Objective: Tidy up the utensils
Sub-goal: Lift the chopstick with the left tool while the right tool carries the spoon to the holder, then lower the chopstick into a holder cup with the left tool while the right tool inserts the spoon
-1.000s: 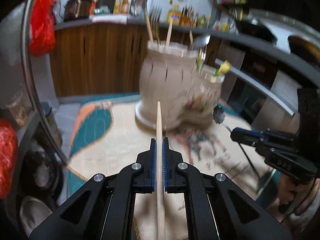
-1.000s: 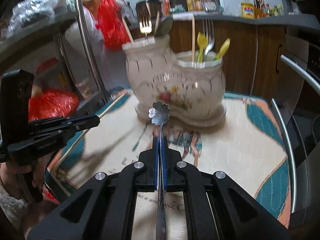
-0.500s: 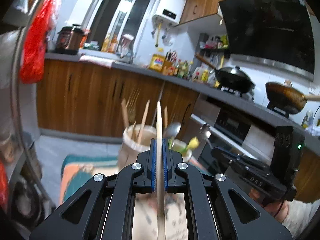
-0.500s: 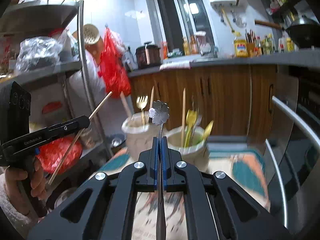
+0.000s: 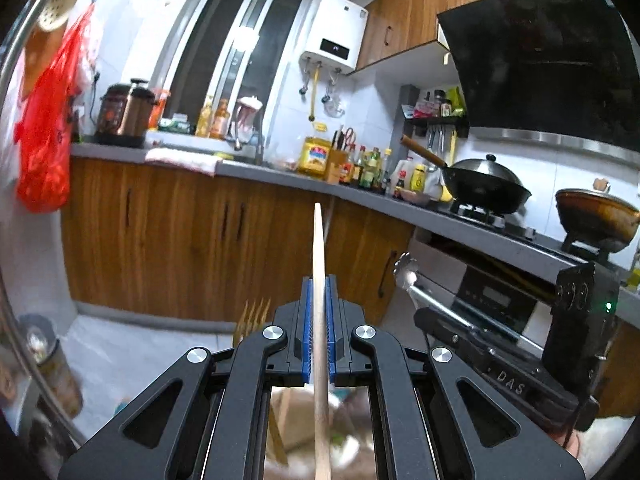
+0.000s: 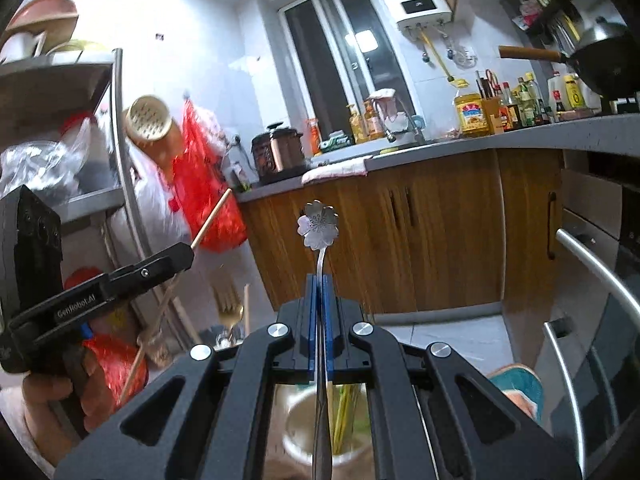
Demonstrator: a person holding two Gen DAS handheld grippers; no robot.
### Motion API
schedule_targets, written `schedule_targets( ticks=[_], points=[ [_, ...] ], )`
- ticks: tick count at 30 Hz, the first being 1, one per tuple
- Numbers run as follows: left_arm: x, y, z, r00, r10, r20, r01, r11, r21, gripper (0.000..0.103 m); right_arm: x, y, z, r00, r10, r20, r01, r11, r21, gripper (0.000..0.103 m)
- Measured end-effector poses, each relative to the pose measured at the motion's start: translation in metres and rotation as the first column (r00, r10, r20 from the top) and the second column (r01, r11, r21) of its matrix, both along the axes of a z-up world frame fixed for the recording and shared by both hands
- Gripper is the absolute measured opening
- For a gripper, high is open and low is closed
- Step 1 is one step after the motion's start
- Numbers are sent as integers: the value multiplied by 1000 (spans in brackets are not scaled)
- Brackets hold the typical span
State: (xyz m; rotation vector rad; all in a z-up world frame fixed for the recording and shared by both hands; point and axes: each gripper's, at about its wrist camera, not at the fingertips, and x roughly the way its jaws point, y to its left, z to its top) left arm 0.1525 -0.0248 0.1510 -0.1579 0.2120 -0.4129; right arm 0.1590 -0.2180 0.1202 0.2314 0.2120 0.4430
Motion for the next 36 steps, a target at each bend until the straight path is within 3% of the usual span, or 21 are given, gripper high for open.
schedule_targets(
  ticks=[9, 17, 25, 36],
  points=[
    [25, -15, -17, 998, 34, 58, -36, 999, 30, 6, 22, 7, -19, 998, -44, 44, 43, 999, 16, 3],
    [22, -20, -27, 988, 85, 129, -92, 994, 51, 7, 25, 15, -30, 993, -92, 78, 93, 996, -8, 3],
    [13, -17, -30, 983, 85, 161, -94, 994, 49, 7, 20, 16, -37, 988, -120, 101, 125, 991, -43, 3],
    [-25, 7, -33, 991, 69, 115, -76, 996, 54, 7, -12, 5, -31, 994, -93, 56, 98, 991, -96, 1]
  ],
)
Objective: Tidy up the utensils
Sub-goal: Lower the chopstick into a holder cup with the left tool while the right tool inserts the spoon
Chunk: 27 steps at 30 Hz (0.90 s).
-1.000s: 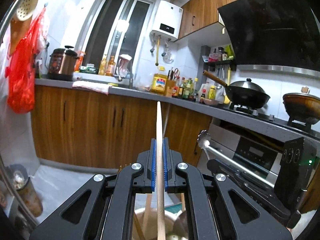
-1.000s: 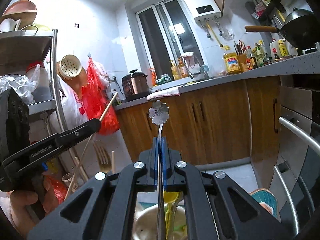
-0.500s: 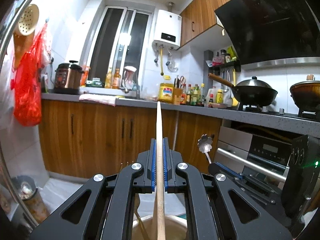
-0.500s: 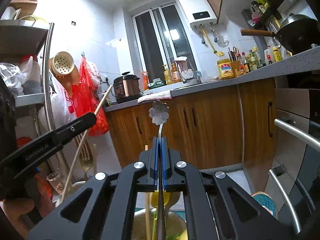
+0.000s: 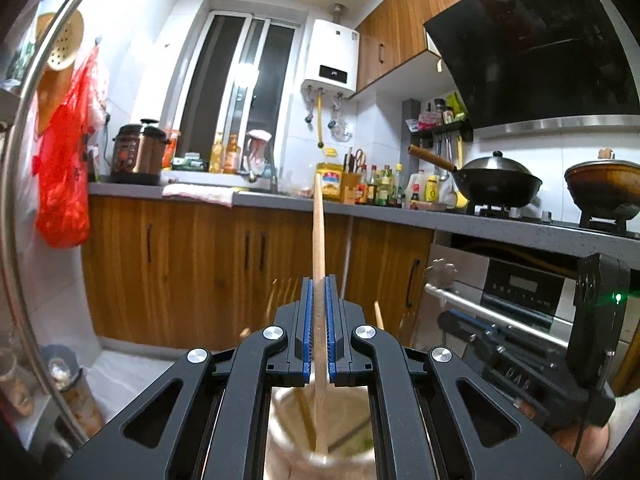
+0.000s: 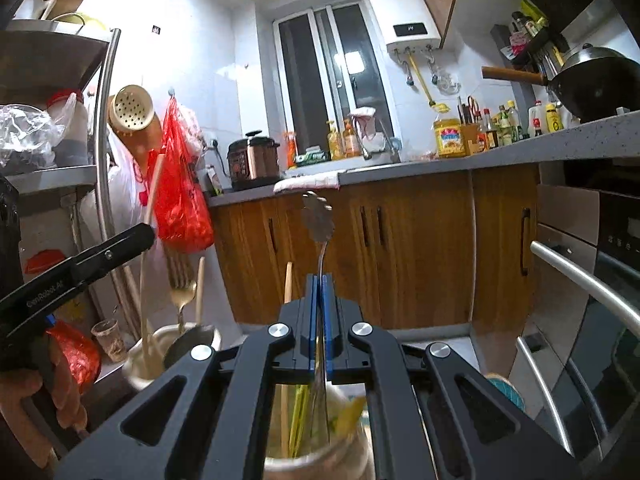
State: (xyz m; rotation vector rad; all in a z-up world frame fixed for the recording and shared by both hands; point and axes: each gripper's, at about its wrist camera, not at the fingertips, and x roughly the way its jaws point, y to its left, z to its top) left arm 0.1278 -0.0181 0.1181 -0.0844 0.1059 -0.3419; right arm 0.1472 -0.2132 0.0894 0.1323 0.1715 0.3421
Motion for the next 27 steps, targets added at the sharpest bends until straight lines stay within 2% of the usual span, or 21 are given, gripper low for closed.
schedule_targets(
  ticks=[5, 12, 25, 27],
  points=[
    [-10, 7, -10, 995, -1, -96, 0, 1000, -6, 7, -12, -2, -10, 998, 35, -48, -35, 999, -2, 2],
    [-14, 3, -29, 981, -17, -193, 23, 999, 28, 7, -14, -3, -26, 987, 97, -127, -96, 995, 14, 1],
    [-19, -5, -40, 969, -9, -248, 29, 997, 76, 7, -10, -2, -28, 984, 80, -160, -83, 997, -8, 2],
    [-20, -5, -39, 969, 0, -247, 20, 997, 81, 10, -9, -1, -28, 983, 80, -165, -82, 997, -6, 3]
  ],
)
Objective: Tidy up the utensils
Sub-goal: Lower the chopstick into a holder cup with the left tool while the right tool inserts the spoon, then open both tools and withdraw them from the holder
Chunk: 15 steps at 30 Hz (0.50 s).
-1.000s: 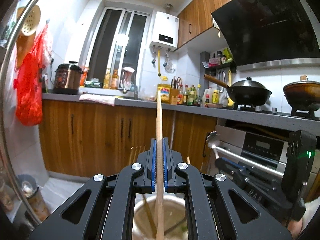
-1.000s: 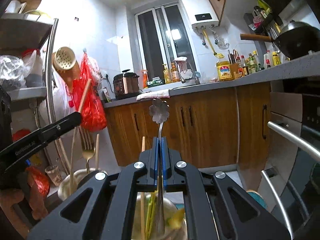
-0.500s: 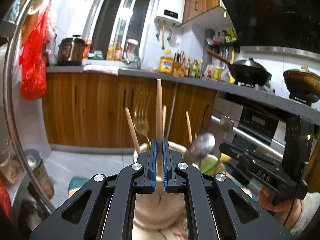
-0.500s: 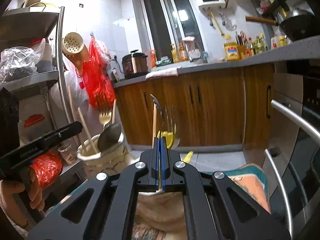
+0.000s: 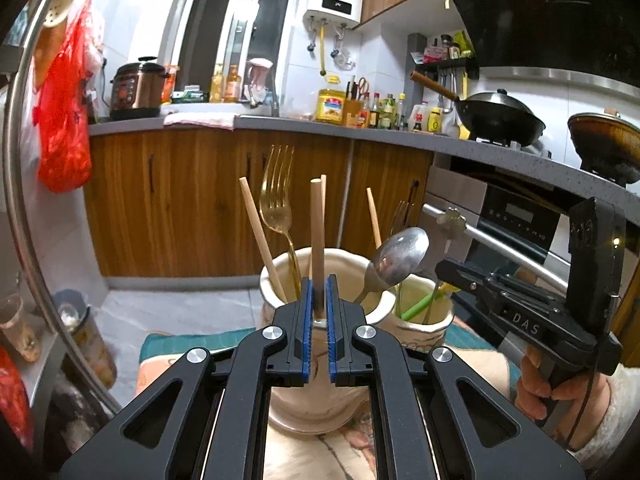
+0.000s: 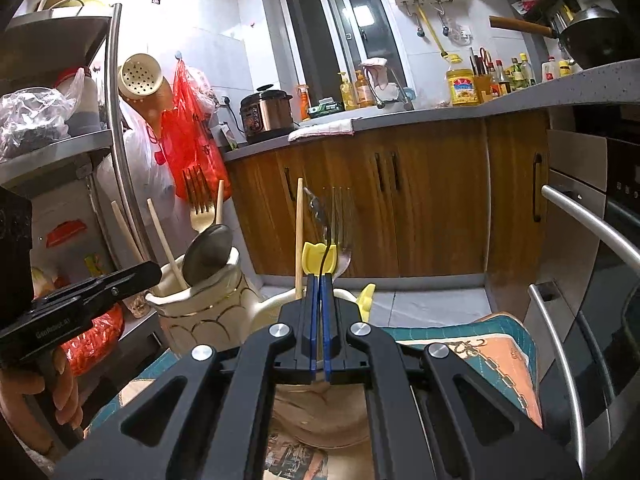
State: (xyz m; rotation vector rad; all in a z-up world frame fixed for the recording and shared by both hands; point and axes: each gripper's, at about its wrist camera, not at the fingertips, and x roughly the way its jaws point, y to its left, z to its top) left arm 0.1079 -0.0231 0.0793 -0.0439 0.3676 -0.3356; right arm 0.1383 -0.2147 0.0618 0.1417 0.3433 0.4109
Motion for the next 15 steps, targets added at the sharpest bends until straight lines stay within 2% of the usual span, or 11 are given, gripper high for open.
schedule_targets(
  ticks=[3, 4, 5, 6, 7, 9, 11, 15],
  points=[
    [-3, 0, 3, 1000, 12, 2, -12, 1000, 2, 28, 0, 3, 1, 1000, -8, -3, 8, 1000, -15, 3],
    [-4, 0, 4, 1000, 23, 1, -23, 1000, 8, 43, 0, 4, 1, 1000, -9, -8, 9, 1000, -19, 7],
    [-5, 1, 5, 1000, 25, 0, -25, 1000, 7, 56, 0, 5, 2, 1000, -8, -14, 8, 1000, -22, 12],
    [-7, 2, 5, 1000, 27, -7, -27, 1000, 0, 61, 0, 6, 2, 1000, -7, -20, 6, 1000, -24, 27],
    [-8, 2, 6, 999, 31, -10, -31, 1000, -3, 65, -1, 6, 2, 1000, -1, -26, 1, 1000, -21, 34],
    [-11, 1, 7, 999, 42, -20, -42, 999, 8, 66, -3, 8, 3, 999, -3, -49, 2, 1000, -22, 36],
    [-17, 1, 8, 998, 63, -25, -63, 998, 27, 70, -8, 8, 4, 998, -4, -63, 3, 1000, -19, 44],
    [-32, 0, 10, 995, 92, -22, -91, 995, 51, 73, -31, 4, 12, 998, -34, -51, 33, 999, -26, 44]
  ],
)
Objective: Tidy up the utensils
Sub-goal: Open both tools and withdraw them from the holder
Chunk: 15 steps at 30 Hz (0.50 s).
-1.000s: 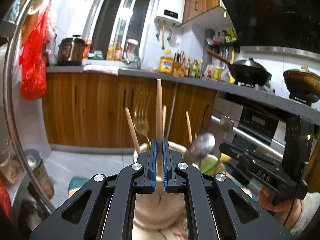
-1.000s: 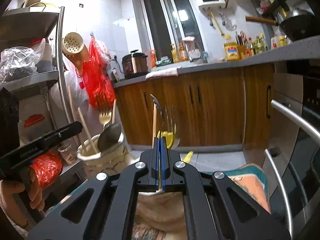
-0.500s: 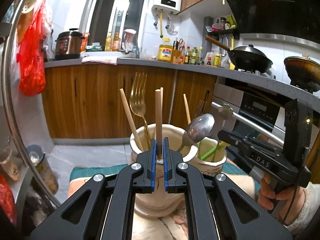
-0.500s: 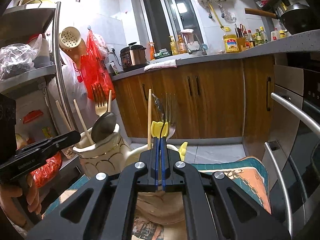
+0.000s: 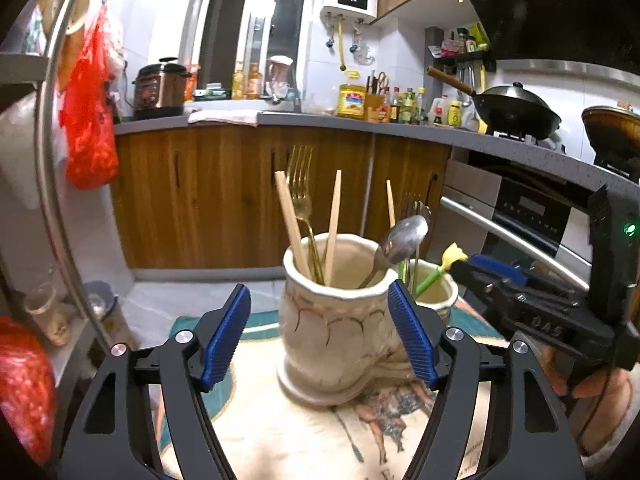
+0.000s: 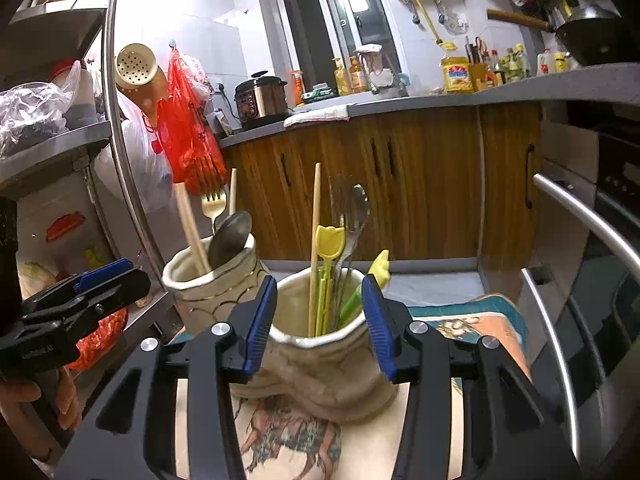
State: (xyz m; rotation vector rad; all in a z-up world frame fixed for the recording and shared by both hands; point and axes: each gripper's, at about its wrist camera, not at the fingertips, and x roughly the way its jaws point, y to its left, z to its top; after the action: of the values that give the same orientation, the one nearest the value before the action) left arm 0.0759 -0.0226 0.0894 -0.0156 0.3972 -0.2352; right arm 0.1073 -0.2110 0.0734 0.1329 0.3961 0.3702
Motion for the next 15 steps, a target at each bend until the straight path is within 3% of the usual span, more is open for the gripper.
schedule_targets(
  ticks=[9, 12, 15],
  points=[
    [-36, -10, -22, 999, 41, -10, -41, 999, -3, 78, -44, -16, -10, 997, -67, -23, 68, 997, 35, 48],
    [-43, -14, -33, 998, 63, 27, -63, 998, 23, 79, -54, -19, -21, 995, -96, -5, 96, 995, 14, 54],
    [-46, -13, -43, 993, 96, 67, -98, 995, 27, 88, -57, -19, -28, 994, -111, 21, 112, 994, -19, 61]
  ],
)
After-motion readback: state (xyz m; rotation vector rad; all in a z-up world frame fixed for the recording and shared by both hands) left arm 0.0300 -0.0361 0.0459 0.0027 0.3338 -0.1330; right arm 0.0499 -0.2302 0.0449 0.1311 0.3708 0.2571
